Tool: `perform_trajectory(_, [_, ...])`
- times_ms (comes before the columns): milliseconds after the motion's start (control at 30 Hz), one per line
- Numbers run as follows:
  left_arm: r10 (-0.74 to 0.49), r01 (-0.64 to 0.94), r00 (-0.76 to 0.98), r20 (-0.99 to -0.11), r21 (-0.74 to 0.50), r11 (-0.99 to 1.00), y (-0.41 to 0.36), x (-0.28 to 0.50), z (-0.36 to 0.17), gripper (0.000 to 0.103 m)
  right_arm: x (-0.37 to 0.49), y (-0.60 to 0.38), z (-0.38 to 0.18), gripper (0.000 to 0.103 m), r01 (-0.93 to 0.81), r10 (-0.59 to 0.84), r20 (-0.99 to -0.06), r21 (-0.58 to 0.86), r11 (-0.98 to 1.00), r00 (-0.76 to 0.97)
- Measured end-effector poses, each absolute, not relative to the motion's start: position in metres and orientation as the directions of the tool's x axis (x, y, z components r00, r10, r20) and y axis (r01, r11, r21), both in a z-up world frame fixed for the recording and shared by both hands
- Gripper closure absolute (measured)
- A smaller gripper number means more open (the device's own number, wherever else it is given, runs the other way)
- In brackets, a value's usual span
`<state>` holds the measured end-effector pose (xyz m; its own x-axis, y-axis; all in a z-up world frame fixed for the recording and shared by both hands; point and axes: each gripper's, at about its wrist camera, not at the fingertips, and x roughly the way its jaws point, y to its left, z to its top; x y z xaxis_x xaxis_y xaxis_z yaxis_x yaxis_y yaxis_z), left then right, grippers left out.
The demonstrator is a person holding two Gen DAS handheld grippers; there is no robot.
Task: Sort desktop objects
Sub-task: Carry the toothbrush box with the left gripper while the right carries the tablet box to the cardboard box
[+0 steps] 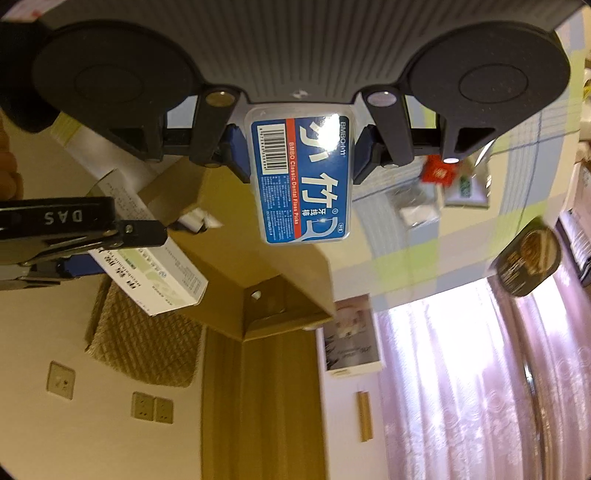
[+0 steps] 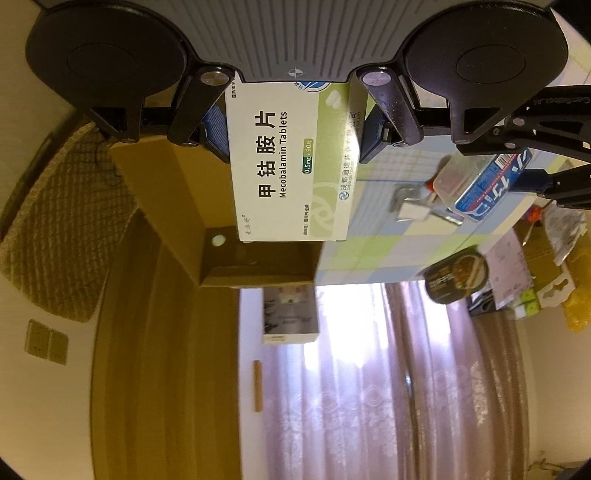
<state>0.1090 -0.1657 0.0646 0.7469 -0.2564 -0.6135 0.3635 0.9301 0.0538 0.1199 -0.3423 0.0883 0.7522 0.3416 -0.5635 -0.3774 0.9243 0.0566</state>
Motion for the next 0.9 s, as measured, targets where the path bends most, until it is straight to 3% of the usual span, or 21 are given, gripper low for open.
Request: perform_trajectory(900, [-0.359,0.465,0.704,-0.613,0.015,0.885,-0.249,0.181,0.068,0.052,0.206,-0.413,0.082,0.035,-0.297,0.262,-0.593,0.039,0.954,0.761])
